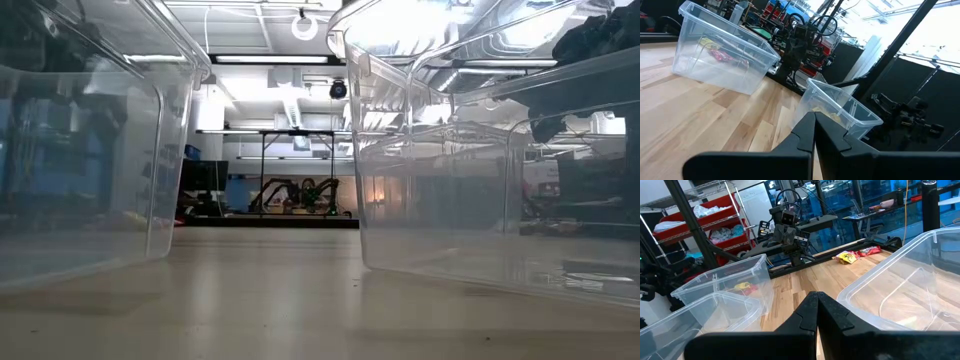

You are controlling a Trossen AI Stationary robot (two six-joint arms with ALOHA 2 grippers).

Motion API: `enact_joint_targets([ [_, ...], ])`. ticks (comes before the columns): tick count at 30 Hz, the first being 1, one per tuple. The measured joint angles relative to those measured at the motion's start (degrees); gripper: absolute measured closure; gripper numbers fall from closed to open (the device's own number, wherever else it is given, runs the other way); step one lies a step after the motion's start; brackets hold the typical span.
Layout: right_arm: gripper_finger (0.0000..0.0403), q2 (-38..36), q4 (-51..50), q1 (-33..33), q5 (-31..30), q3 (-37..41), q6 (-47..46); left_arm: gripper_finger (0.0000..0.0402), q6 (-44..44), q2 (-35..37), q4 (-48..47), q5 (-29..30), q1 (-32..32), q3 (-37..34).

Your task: Sort candy

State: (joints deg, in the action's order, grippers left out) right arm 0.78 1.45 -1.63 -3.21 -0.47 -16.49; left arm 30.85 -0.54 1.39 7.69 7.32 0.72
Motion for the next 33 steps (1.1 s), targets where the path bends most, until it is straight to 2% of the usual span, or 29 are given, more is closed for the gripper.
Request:
enact_joint_targets([
  [31, 0.0402, 0.00, 0.00, 0.00, 0.00, 0.00, 0.00, 0.0401, 0.00, 0.00, 0.05, 0.06, 0.00, -0.01],
  [33, 0.0402, 0.00, 0.00, 0.00, 0.00, 0.00, 0.00, 0.0401, 0.80, -0.01, 1.30, 1.68, 0.01, -0.04],
])
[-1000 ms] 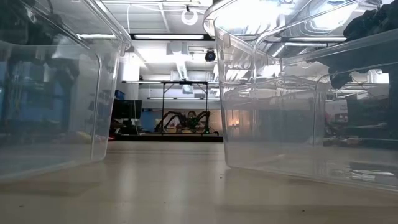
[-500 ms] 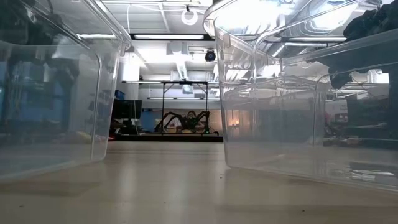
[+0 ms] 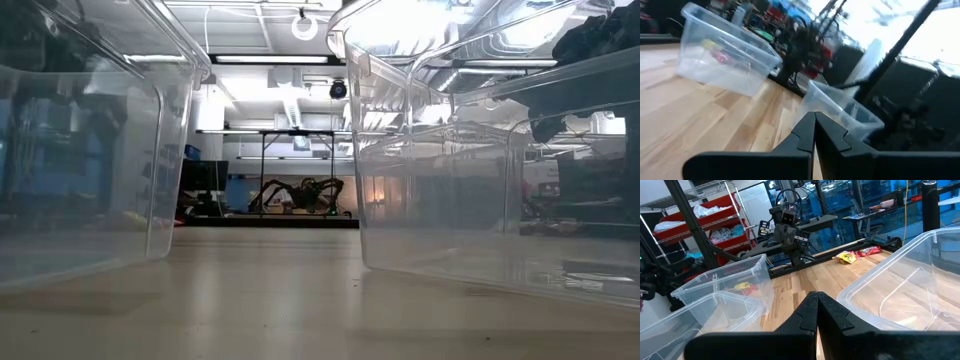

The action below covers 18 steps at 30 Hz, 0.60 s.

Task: Sort candy
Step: Put the yellow candy into the bottom left transparent bin

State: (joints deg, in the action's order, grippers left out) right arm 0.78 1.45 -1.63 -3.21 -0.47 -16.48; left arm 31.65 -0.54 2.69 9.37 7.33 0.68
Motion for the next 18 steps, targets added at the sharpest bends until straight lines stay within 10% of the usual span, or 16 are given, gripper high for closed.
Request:
enact_joint_targets([
  [8, 0.0402, 0.02, 0.00, 0.00, 0.01, 0.00, 0.00, 0.0401, 16.32, -1.63, 28.80, 16.75, -0.03, 0.01],
  [12, 0.0402, 0.02, 0.00, 0.00, -0.01, 0.00, 0.01, 0.0401, 11.01, -5.89, 42.48, 8.42, -0.09, 2.27],
  [18, 0.0402, 0.02, 0.00, 0.00, 0.01, 0.00, 0.01, 0.0401, 9.30, -16.25, 32.44, 2.25, -0.05, 12.90],
])
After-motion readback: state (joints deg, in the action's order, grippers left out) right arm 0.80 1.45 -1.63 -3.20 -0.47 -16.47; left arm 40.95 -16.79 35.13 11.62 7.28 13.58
